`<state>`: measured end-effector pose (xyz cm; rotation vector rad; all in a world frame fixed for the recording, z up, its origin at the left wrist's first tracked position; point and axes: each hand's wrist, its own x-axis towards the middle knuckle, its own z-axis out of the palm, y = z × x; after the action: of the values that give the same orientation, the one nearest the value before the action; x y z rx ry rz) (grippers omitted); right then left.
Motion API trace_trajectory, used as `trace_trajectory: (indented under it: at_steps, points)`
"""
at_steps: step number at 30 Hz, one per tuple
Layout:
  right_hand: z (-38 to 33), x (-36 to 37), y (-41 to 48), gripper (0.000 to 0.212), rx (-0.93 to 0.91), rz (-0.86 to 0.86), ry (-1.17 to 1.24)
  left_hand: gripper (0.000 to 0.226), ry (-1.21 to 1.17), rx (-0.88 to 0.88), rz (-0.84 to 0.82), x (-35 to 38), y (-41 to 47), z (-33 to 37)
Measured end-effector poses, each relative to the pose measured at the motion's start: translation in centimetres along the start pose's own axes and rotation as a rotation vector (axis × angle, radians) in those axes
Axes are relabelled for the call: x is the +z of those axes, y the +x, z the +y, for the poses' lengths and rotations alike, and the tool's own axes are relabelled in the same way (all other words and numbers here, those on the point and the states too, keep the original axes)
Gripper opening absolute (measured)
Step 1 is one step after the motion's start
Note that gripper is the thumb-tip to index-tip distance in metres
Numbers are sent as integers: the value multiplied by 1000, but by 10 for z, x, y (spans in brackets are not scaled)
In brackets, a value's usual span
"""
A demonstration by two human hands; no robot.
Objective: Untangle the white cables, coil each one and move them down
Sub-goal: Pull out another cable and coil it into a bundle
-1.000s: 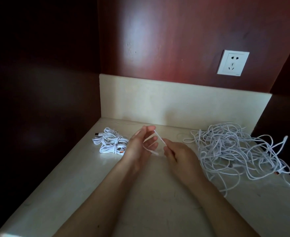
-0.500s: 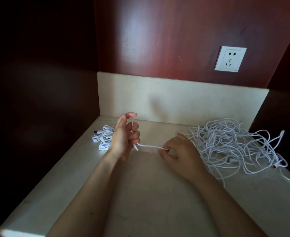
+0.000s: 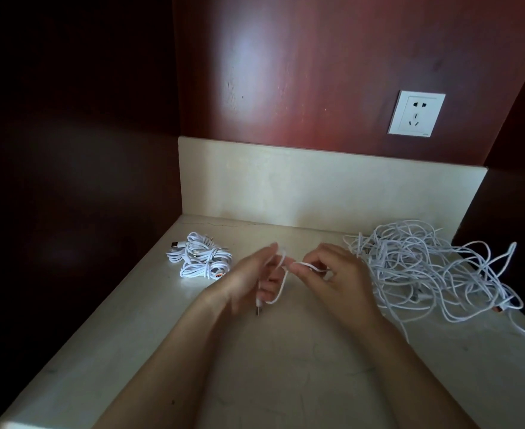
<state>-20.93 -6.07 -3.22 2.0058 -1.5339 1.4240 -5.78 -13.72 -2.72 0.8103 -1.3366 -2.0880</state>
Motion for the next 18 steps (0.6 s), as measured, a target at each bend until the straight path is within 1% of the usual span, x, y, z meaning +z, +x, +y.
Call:
trace_trajectory:
  at_steps: [2, 4, 7, 10, 12, 13, 14, 15, 18]
  points:
    - [-3, 1, -1, 13, 70, -29, 116, 48, 142, -10, -14, 6, -1, -5]
    - [-5, 3, -3, 8, 109, -66, 192, 51, 220, -34, -61, 10, -2, -6]
    - [-4, 9, -5, 6, 165, -75, 242, 48, 282, -162, -161, 12, -7, -3]
    - [-4, 13, -5, 13, 279, -61, 432, 50, 266, -233, -268, 12, -11, 0]
    - [-2, 14, -5, 13, 294, -54, 459, 62, 197, -250, -300, 12, -12, 1]
    - [-2, 15, -5, 11, 295, -52, 465, 62, 209, -237, -295, 13, -12, 1]
    - [-1, 15, -5, 8, 296, -45, 468, 58, 269, -188, -275, 13, -12, -1]
    - [0, 16, -5, 6, 295, -36, 463, 55, 370, -101, -243, 14, -13, -2]
    - [5, 18, -8, 7, 293, -26, 385, 52, 686, 248, -92, 16, -12, -7]
